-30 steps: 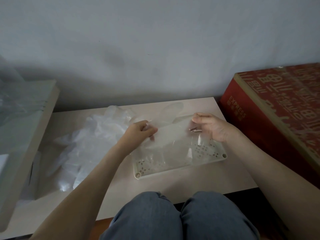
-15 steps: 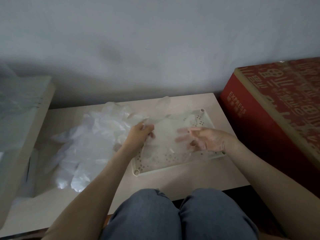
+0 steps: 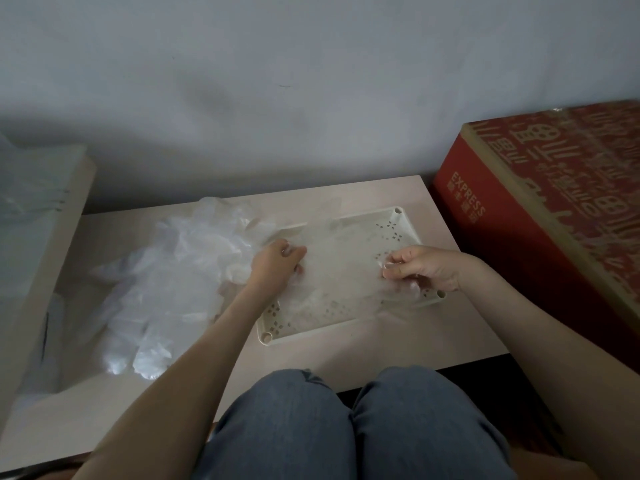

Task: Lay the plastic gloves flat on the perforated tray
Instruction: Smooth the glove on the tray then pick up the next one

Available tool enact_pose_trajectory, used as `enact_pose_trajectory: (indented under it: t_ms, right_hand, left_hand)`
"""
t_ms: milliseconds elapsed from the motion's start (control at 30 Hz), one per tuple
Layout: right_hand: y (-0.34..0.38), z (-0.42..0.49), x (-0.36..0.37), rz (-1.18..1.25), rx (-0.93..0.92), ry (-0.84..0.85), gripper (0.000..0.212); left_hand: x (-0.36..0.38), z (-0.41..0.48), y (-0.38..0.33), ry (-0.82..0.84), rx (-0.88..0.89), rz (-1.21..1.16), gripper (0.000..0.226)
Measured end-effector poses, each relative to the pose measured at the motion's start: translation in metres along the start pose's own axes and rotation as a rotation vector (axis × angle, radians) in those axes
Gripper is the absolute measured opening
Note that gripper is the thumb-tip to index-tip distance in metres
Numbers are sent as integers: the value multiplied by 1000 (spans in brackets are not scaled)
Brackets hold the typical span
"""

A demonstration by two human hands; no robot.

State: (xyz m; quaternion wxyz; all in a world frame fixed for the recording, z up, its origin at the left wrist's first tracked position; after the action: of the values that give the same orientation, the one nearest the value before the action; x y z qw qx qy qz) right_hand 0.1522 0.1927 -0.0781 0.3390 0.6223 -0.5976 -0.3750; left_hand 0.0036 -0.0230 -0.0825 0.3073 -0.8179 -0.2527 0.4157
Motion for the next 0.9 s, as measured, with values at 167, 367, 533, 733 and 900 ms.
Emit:
enact_pose_trajectory:
  t_ms: [167, 367, 533, 733, 900]
  right_hand:
    - [5, -2, 9, -23, -80, 18, 13]
    - [4, 3, 22, -868, -22, 68, 76]
    - [5, 8, 16, -1009, -59, -54, 76]
    - [2, 7, 0, -927, -107, -140, 35]
    - [14, -3, -4, -581, -195, -209, 13]
  left_hand:
    - [-5, 2, 0, -39, 31, 41, 30]
    - [-9, 5, 6, -105, 45, 134, 31]
    - [-5, 4, 3, -101, 44, 162, 29]
    - [3, 5, 2, -23, -9, 249, 48]
    - [3, -2, 0, 19, -25, 162, 40]
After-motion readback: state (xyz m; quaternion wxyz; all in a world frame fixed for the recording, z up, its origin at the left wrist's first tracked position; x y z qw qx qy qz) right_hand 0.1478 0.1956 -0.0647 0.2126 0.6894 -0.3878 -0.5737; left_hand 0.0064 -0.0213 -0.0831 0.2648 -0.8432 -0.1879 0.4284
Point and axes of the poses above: each hand's wrist, its own z-axis towards the middle knuckle, its own x-axis out of the palm, y = z × x, the point moved 4 cm from there along z, towards the middle knuckle, and after that the axes turned 14 degrees about -x, right-handed, at the moved point
